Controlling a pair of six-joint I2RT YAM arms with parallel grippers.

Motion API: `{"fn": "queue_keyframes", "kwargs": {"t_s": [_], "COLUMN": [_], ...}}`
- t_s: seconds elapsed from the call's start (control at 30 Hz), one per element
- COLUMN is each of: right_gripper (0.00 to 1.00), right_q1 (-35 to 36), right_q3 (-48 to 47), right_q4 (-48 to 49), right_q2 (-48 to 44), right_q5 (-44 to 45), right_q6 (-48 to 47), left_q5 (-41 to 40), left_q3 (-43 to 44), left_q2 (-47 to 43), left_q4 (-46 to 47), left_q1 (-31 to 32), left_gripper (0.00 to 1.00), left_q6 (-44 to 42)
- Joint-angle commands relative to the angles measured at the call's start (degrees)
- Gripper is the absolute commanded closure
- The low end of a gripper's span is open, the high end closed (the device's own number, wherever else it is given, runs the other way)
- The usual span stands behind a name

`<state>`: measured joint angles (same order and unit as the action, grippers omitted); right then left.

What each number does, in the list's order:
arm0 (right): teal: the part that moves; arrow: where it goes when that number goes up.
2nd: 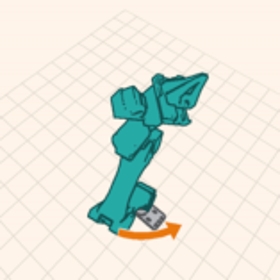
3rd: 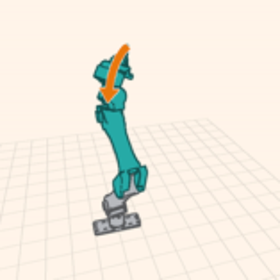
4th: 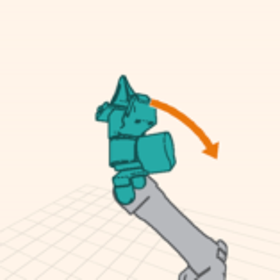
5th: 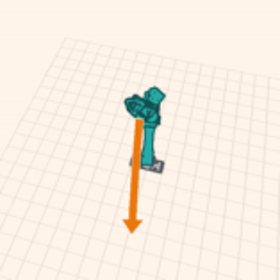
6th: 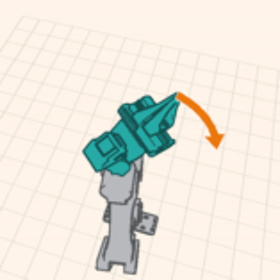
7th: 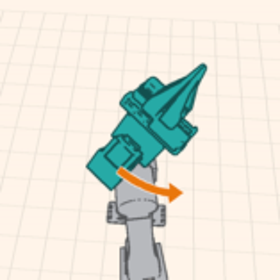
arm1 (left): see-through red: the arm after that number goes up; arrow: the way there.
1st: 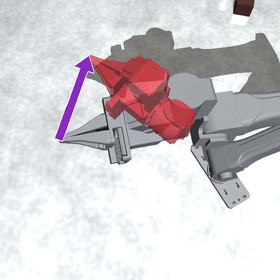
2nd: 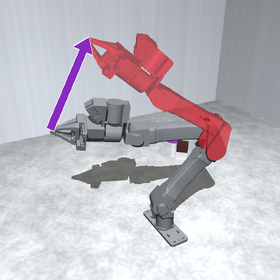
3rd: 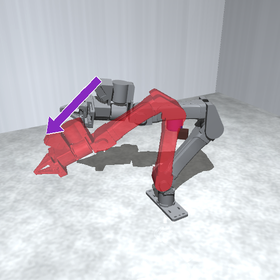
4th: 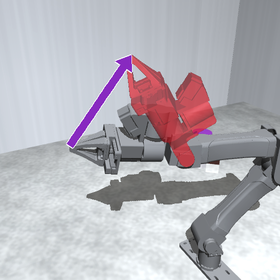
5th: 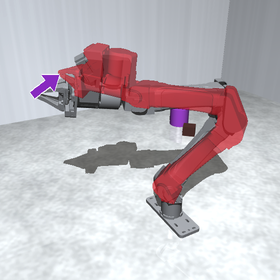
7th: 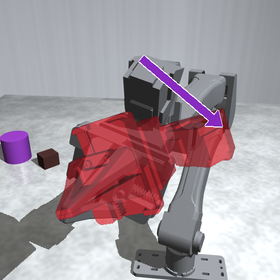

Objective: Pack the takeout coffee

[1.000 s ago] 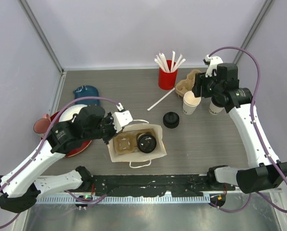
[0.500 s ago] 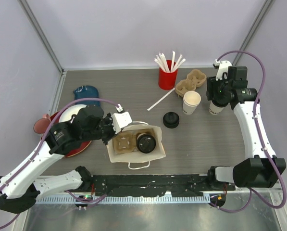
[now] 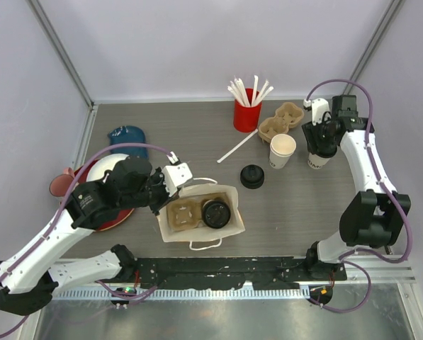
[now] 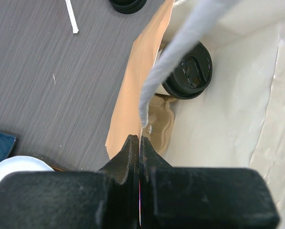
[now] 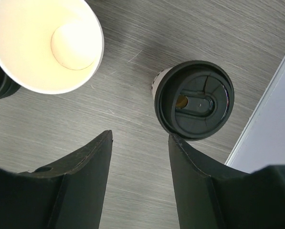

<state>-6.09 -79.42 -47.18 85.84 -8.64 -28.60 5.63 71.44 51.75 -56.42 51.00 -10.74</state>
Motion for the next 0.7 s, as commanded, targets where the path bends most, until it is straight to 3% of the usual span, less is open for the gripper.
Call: {"fn": "queue_keyframes", "kwargs": {"t_s": [0.0,0.5,0.67], "right_gripper": [0.44,0.45,0.55], "right_q1": [-0.24,-1.65,-2.09], "right_q3": [-3.90,-7.68,-8.39], "right_q4": [0.60,3.50,3.50], "right_q2": [2.30,11.09,13.21], "right_q5": [0.73,0.39,-1.29], "right_q6": [-4.18,-5.68,-4.89], "left_q5": [0.96,0.88,0.61], "left_q3": [0.54,2.04,2.13], "left_q2": [-0.33,0.37,0.46], "left_q4": [2.81,1.05,0.96], "left_q1": [0.15,0.15,0.15], "left_gripper": [1.00,1.00,1.00], "left_q6": [0.55,0.55,0.55]}}
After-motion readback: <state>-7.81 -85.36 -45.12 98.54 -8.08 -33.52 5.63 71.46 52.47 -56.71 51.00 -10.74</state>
